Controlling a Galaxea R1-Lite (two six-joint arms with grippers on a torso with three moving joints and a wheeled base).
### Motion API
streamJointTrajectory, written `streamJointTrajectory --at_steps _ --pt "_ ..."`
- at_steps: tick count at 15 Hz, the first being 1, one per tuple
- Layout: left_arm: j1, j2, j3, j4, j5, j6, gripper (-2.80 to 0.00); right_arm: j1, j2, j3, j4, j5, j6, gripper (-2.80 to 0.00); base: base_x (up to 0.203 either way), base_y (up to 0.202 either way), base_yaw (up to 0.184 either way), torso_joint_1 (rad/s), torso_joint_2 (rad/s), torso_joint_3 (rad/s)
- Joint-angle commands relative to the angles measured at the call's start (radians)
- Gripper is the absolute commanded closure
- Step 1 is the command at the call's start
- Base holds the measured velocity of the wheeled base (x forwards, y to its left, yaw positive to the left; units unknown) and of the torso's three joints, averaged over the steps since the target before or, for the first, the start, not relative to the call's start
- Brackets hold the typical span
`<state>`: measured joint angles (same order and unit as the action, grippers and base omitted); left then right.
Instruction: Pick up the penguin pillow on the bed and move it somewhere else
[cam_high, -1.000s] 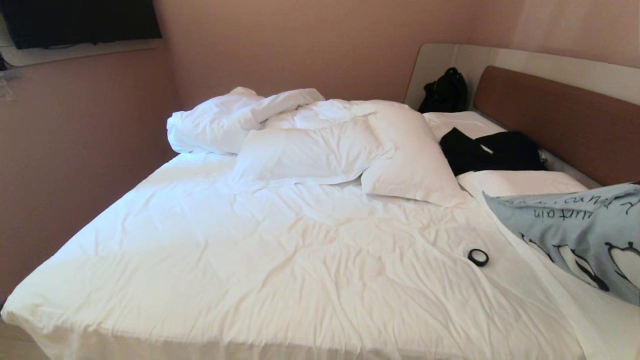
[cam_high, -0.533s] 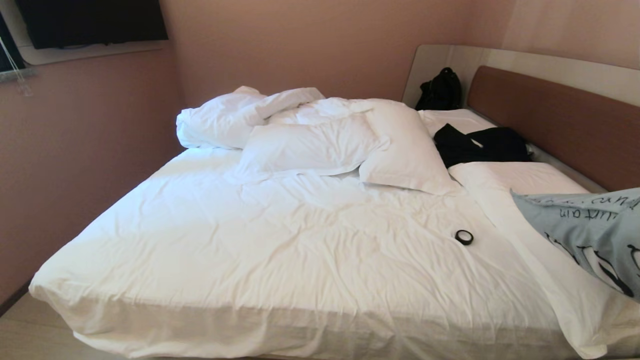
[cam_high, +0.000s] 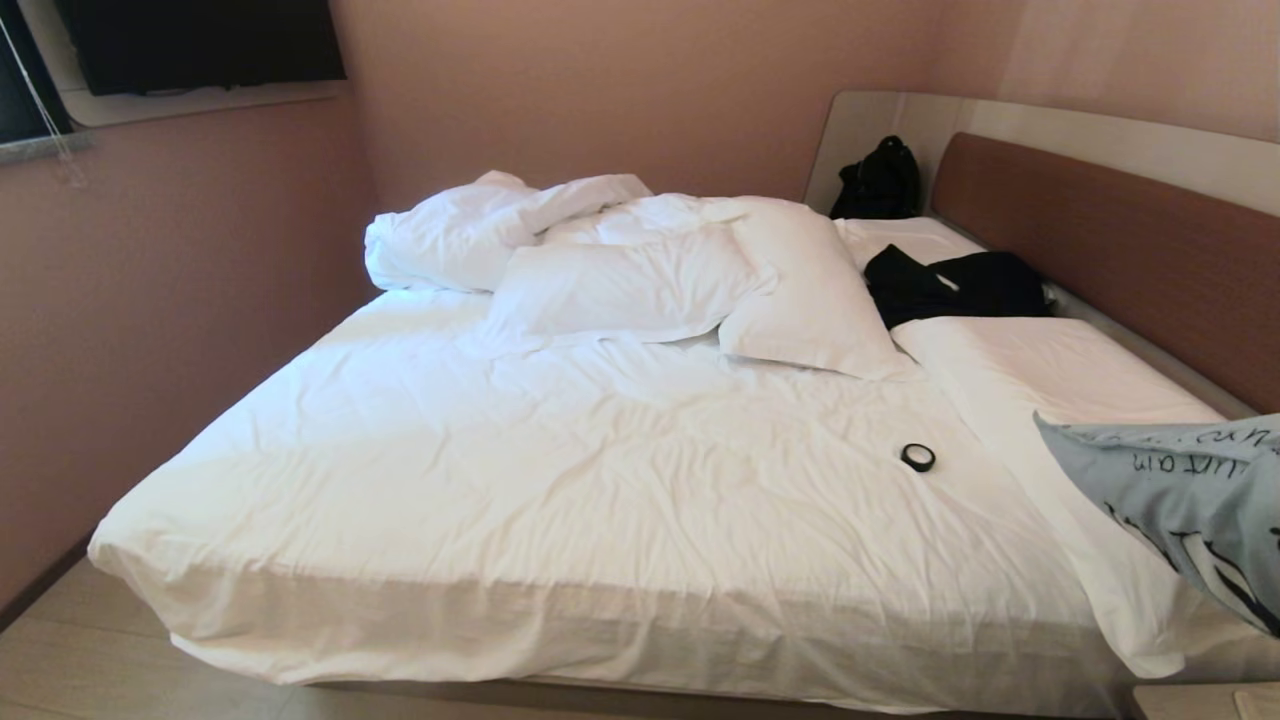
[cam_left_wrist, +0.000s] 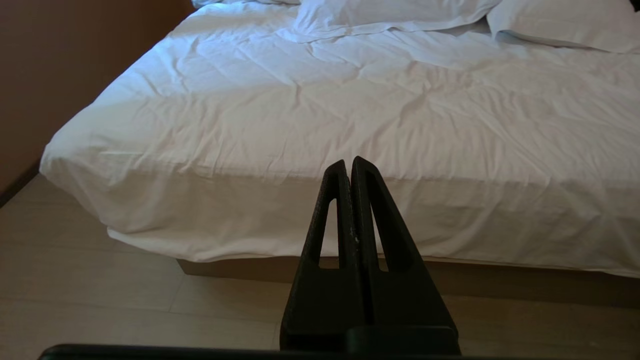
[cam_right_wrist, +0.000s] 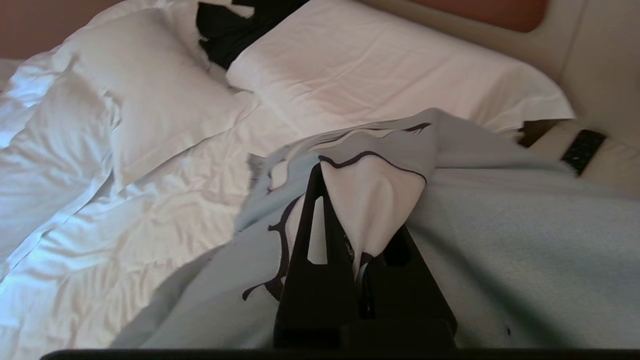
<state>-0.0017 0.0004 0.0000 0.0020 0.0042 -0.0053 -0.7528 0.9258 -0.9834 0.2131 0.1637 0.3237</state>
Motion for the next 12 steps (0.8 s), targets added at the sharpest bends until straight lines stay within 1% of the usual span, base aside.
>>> streamJointTrajectory --at_steps 1,3,4,6,9,10,12 --pt "0.0 0.0 0.002 0.0 0.0 -0.001 0.0 -0.001 -0.022 -0.001 0.002 -0.204 -0.057 0.0 0.0 0.0 0.0 0.0 0.0 0.0" --pt "0.0 0.0 0.002 0.0 0.0 -0.001 0.0 -0.004 -0.069 0.005 0.003 -0.309 -0.088 0.0 0.0 0.0 0.0 0.0 0.0 0.0" --pt "0.0 0.0 0.002 0.0 0.0 -0.001 0.0 -0.005 -0.093 0.004 0.003 -0.342 -0.105 0.0 0.0 0.0 0.0 0.0 0.0 0.0" --pt "0.0 0.0 0.002 0.0 0.0 0.0 0.0 -0.005 -0.104 -0.025 0.003 -0.357 -0.148 0.0 0.0 0.0 0.0 0.0 0.0 0.0" --pt "0.0 0.0 0.002 0.001 0.0 -0.001 0.0 -0.007 -0.002 -0.092 0.001 -0.358 -0.156 0.0 0.0 0.0 0.0 0.0 0.0 0.0" --pt "0.0 0.0 0.002 0.001 0.0 -0.001 0.0 -0.021 0.053 -0.125 0.0 -0.358 -0.156 0.0 0.0 0.0 0.0 0.0 0.0 0.0" --pt "0.0 0.0 0.002 0.0 0.0 -0.001 0.0 -0.081 0.145 -0.188 -0.007 -0.352 -0.162 0.0 0.0 0.0 0.0 0.0 0.0 0.0"
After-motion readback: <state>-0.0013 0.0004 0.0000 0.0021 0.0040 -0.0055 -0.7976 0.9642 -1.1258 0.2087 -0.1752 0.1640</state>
